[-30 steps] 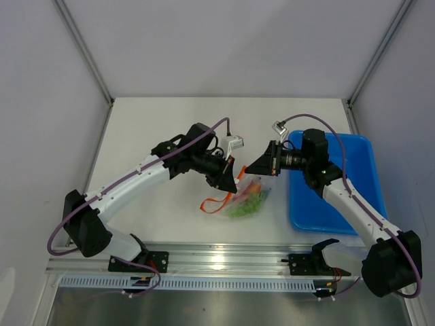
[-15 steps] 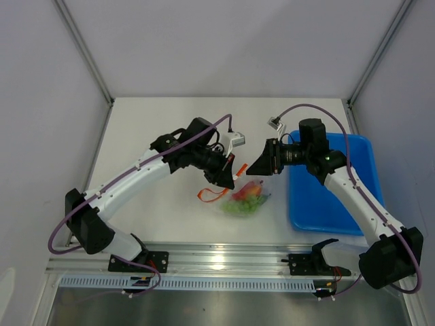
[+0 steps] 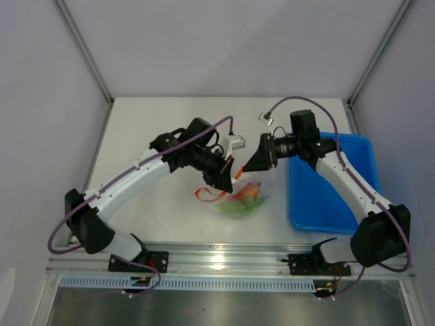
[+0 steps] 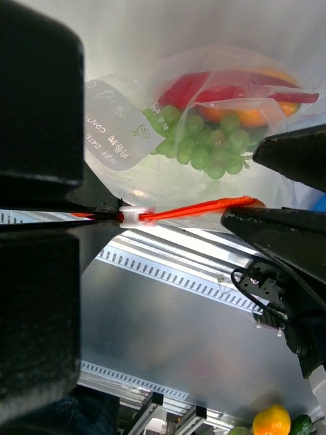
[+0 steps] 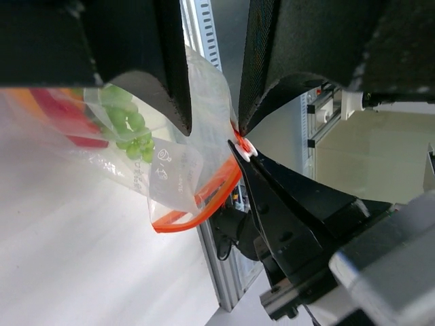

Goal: Place the food in the zip-top bag and seal the zipper
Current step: Zip the zipper food storage bag at the center of the board.

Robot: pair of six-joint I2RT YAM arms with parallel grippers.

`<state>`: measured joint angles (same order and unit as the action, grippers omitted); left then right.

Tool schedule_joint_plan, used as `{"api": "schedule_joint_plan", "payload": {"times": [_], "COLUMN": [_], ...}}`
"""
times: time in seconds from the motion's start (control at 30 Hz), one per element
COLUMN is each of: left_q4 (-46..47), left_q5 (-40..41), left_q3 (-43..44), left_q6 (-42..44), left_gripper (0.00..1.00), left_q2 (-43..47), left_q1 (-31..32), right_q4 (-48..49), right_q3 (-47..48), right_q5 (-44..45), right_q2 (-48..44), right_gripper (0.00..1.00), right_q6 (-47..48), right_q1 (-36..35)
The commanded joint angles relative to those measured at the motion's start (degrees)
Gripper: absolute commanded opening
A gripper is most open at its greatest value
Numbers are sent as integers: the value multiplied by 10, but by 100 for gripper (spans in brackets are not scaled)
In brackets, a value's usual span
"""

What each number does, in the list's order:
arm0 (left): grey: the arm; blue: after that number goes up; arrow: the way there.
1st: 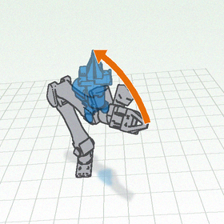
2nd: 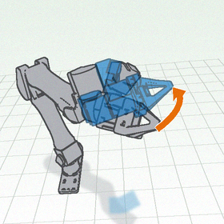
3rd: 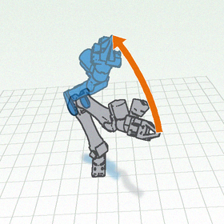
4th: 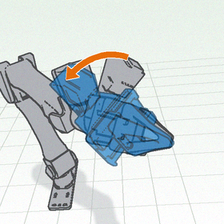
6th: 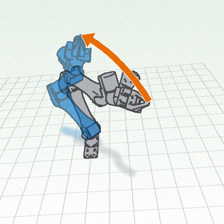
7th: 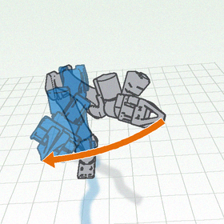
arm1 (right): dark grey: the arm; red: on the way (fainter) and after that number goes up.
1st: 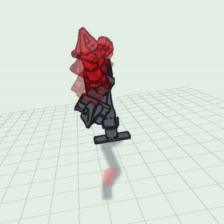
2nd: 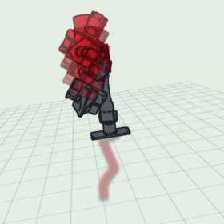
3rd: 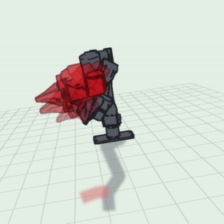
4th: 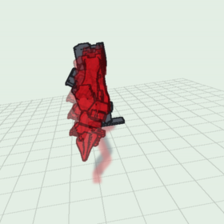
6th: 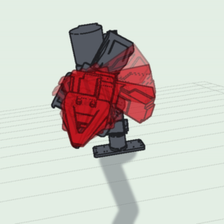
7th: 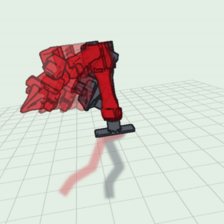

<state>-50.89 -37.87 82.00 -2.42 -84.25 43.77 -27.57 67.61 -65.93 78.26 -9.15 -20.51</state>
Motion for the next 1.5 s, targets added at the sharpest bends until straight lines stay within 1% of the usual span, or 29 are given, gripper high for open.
{"api": "schedule_joint_plan", "payload": {"times": [0.0, 0.07, 0.13, 0.27, 0.33, 0.47, 0.73, 0.8, 0.83, 0.87, 0.93, 0.97, 1.03, 1.07, 1.13, 1.17, 1.23, 1.27, 1.3, 1.33, 1.4, 1.47], "left_q4": [-2, -3, -2, -3, -3, -3, 9, 10, 10, 10, 7, 6, 19, 25, 40, 45, 68, 76, 83, 97, 107, 122], "left_q5": [-20, -21, -22, -26, -26, -32, -45, -47, -48, -48, -43, -45, -42, -34, -20, -12, -3, 16, 24, 31, 60, 82], "left_q3": [18, 19, 19, 19, 18, 14, 5, 4, 4, 5, 5, 6, -4, -7, -14, -17, -31, -35, -39, -46, -59, -70], "left_q6": [16, 14, 14, 16, 16, 15, 6, 5, 6, 6, 5, 4, 0, -1, -11, -14, -24, -29, -31, -37, -43, -46], "left_gripper": [1, 1, 1, 1, 1, 0, 1, 1, 1, 1, 1, 6, 16, 25, 38, 47, 51, 52, 53, 53, 52, 49], "left_q2": [-1, -2, -1, -2, -1, -1, 1, 0, 0, 0, -2, -2, 6, 8, 19, 23, 43, 49, 56, 63, 80, 98], "left_q1": [3, 3, 3, 2, 1, -2, -3, -3, -3, -3, -3, -3, -3, -3, -3, -4, -4, -4, -4, -4, -4, -7], "right_q4": [8, 8, 7, 16, 31, 40, 44, 43, 42, 47, 66, 87, 102, 104, 103, 102, 116, 128, 143, 169, 191, 205], "right_q3": [40, 41, 38, 29, 22, 5, -20, -21, -22, -22, -24, -22, -20, -20, -26, -27, -32, -44, -52, -59, -75, -79], "right_q5": [-40, -50, -51, -66, -75, -78, -82, -80, -74, -66, -56, -46, -34, -20, -10, -4, -1, 4, 6, 9, 12, 17], "right_q2": [13, 19, 20, 22, 19, 13, 1, 0, -3, -4, -5, -3, -6, -11, -14, -16, -21, -25, -35, -39, -50, -54], "right_gripper": [34, 30, 30, 25, 24, 18, 17, 12, 8, 0, 0, 0, 0, 0, 0, 0, 0, 0, 0, 0, 0, 0], "right_q6": [26, 28, 31, 26, 17, 11, 9, 9, 9, 6, -15, -42, -54, -53, -53, -59, -71, -84, -112, -126, -157, -166], "right_q1": [-6, -13, -17, -26, -31, -35, -37, -37, -37, -37, -37, -37, -39, -43, -41, -40, -41, -41, -41, -41, -42, -42]}}
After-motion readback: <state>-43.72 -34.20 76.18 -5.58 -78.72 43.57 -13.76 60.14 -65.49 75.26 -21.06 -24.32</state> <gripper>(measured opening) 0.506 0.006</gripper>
